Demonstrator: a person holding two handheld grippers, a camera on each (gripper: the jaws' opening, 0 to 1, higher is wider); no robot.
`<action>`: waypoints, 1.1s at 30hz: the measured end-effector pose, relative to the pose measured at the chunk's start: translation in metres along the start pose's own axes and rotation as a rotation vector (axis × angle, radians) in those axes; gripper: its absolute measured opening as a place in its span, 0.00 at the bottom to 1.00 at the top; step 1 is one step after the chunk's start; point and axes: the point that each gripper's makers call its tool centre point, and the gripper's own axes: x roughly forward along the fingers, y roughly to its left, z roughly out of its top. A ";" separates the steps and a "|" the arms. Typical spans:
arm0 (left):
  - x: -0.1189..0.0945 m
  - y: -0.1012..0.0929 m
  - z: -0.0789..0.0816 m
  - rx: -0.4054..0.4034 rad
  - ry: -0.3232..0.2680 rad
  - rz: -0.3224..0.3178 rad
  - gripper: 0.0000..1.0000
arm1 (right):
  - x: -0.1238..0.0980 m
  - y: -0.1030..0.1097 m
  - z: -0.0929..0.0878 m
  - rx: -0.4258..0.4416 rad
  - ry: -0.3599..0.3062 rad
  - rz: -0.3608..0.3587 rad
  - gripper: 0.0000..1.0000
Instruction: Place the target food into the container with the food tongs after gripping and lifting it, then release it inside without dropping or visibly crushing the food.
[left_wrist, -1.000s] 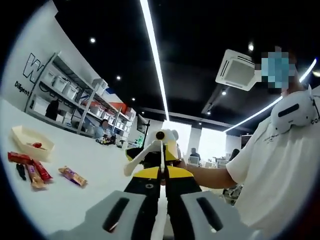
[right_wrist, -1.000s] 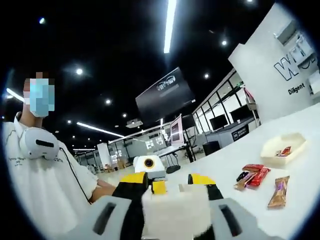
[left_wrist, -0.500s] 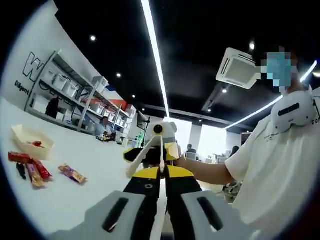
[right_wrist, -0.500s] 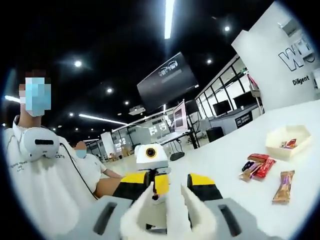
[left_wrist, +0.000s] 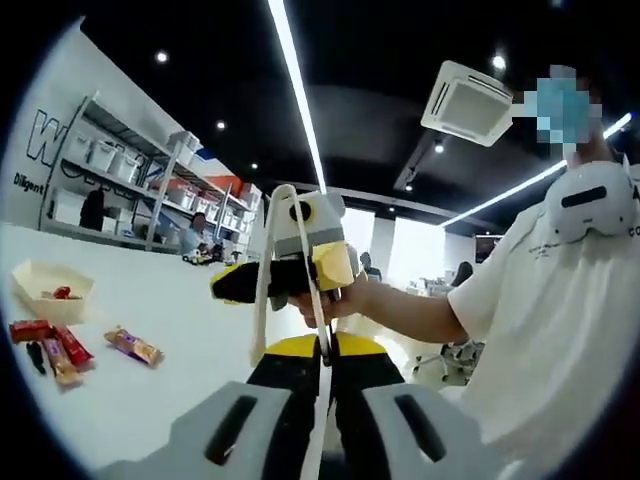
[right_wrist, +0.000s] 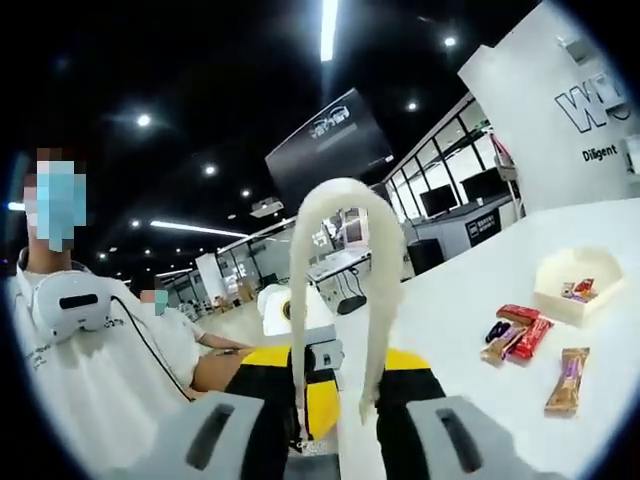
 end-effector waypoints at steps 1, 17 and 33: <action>-0.001 0.000 0.002 0.017 -0.022 0.002 0.02 | 0.001 0.001 0.002 0.001 -0.006 0.008 0.26; -0.007 -0.002 0.026 -0.011 -0.145 -0.004 0.02 | 0.001 0.012 0.008 -0.038 -0.075 0.060 0.28; -0.005 -0.001 0.031 -0.015 -0.161 -0.003 0.02 | 0.006 0.013 0.006 0.004 -0.074 0.063 0.22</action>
